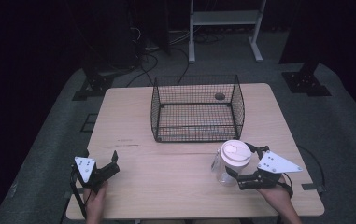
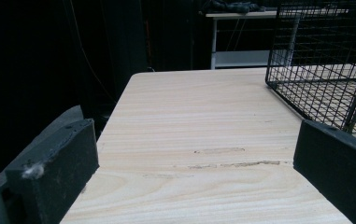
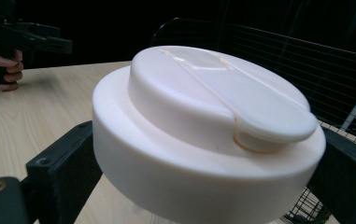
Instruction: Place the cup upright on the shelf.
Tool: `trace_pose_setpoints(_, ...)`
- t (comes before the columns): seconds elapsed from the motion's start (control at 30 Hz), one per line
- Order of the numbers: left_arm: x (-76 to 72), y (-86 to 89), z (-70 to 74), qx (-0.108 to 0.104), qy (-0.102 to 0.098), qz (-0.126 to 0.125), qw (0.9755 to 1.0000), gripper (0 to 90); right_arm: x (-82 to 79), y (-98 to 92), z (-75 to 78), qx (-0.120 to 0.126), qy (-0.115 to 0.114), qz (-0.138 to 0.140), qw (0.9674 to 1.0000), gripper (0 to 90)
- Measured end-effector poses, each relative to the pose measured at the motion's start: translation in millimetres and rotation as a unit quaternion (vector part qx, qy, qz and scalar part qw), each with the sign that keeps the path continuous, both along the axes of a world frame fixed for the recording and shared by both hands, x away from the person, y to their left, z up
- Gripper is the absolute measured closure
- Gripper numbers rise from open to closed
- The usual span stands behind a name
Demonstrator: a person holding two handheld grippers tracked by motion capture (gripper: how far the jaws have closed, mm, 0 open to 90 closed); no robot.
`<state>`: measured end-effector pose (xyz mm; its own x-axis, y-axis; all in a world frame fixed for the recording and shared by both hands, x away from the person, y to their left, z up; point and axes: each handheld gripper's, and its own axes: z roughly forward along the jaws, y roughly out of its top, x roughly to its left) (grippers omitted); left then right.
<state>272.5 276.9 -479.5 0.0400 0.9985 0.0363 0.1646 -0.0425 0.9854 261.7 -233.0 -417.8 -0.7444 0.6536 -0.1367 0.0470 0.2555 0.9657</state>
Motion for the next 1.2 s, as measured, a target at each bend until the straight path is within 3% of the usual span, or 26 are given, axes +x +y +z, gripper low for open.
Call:
trace_pose_setpoints(0.37,0.0,0.3,0.1,-0.001,0.001,0.0,1.0,0.0,6.3,0.5,15.6,0.014,0.006,0.007,0.9999,4.7)
trace_pose_setpoints(1.2,-0.1,1.7,0.1,-0.009,-0.001,0.0,1.0,0.0,31.6,17.9,70.2,0.007,-0.025,0.014,0.9996,4.7)
